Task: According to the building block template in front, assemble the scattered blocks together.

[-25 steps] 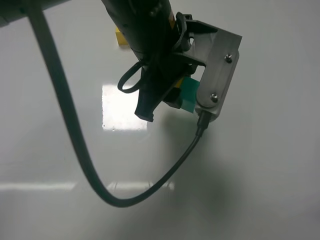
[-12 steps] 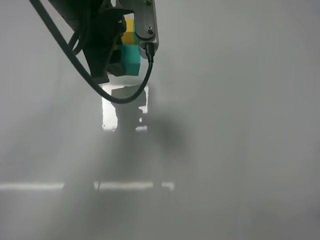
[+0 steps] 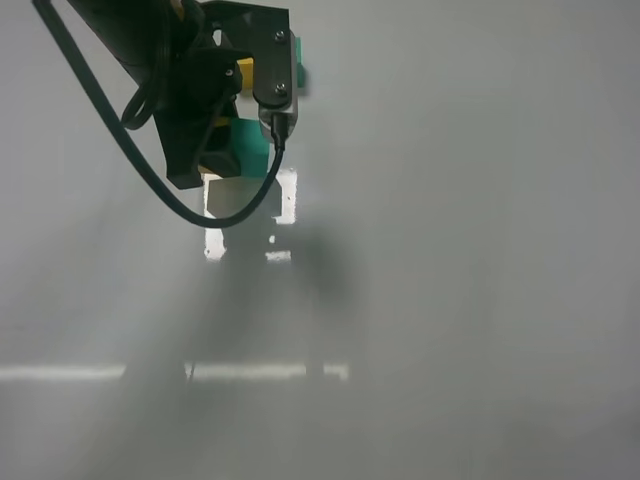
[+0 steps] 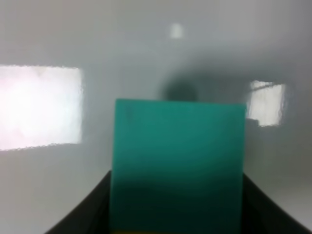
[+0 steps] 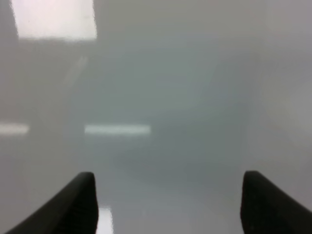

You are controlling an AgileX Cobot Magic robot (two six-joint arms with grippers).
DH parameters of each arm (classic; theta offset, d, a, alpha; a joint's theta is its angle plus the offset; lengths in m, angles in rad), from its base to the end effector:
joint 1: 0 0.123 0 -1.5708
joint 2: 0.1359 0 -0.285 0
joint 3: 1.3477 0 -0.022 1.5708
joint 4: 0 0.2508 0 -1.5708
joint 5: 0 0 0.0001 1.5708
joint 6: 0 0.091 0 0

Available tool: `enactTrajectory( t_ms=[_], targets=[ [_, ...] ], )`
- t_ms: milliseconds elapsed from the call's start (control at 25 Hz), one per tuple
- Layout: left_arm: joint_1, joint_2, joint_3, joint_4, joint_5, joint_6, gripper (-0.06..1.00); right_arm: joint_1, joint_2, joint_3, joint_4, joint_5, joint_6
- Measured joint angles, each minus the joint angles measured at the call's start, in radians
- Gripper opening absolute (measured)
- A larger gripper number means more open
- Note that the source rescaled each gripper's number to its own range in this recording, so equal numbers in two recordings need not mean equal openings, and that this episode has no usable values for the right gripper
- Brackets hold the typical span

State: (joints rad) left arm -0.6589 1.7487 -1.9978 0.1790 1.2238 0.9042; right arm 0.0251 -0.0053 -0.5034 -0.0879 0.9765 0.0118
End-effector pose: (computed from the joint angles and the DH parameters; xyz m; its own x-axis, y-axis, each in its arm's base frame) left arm 0.3053 -0.2172 0.4283 0.0799 0.9636 -0.2551 0.7977 0.0917 0.5961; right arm -0.0029 -0.0067 0.2854 -0.3710 -0.0467 -0.9274 0.0286 0.9977 -0.0617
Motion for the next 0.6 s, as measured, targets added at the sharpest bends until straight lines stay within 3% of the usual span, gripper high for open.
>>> enactTrajectory(
  t_ms=[240,600],
  targets=[
    [0.047,0.000,0.039,-0.024,-0.027,0.003,0.02,0.000,0.000,0.000,0.000,0.000,0.000],
    [0.048,0.002,0.049,-0.077,-0.099,0.003,0.02,0.000,0.000,0.000,0.000,0.000,0.000]
  ],
)
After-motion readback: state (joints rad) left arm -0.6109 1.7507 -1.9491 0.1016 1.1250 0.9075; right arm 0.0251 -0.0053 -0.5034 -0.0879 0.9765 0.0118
